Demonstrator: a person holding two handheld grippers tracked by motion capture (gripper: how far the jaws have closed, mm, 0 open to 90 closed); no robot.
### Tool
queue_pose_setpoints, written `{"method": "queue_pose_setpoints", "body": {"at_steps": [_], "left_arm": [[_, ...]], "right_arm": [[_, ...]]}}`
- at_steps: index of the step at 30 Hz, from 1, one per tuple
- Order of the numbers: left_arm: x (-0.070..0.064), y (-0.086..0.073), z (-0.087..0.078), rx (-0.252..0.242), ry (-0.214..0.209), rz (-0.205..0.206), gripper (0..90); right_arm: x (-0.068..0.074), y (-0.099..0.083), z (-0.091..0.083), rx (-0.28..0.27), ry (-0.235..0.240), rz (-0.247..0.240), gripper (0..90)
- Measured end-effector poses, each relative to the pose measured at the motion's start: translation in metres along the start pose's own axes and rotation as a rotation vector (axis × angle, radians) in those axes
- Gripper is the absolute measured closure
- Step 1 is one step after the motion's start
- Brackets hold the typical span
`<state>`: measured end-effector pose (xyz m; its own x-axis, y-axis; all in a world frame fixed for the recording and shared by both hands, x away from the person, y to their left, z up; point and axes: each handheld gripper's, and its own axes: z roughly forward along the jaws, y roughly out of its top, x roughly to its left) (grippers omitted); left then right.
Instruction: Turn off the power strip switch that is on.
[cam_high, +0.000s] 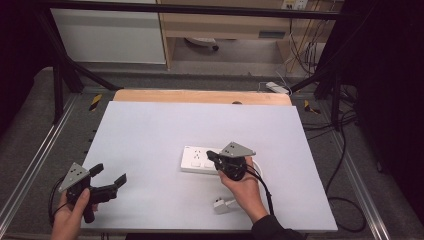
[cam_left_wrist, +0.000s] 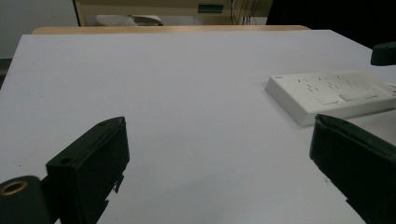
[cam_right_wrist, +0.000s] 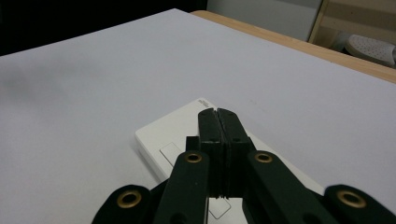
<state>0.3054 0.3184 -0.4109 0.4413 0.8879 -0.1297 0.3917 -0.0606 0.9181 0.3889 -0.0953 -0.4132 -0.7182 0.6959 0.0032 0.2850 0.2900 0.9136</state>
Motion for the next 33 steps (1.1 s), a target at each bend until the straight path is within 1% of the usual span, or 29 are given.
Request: {"method": "queue_pose_setpoints", "body": {"at_steps": [13,24,33], "left_arm": [[0.000,0.000,0.000,0.001,-0.002,0.001,4.7],[-0.001,0.000,0.000,0.002,-0.004,0.007,4.7],[-0.001,0.000,0.000,0.003,-0.001,0.010,4.7]], "right_arm": [[0.003,-0.005,0.005,0.039,0.018,-0.018,90.0],[0.004,-0.011,0.011,0.068,0.031,-0.016,90.0],[0.004,-0.013,0.012,0.070,0.030,-0.014,90.0]]}}
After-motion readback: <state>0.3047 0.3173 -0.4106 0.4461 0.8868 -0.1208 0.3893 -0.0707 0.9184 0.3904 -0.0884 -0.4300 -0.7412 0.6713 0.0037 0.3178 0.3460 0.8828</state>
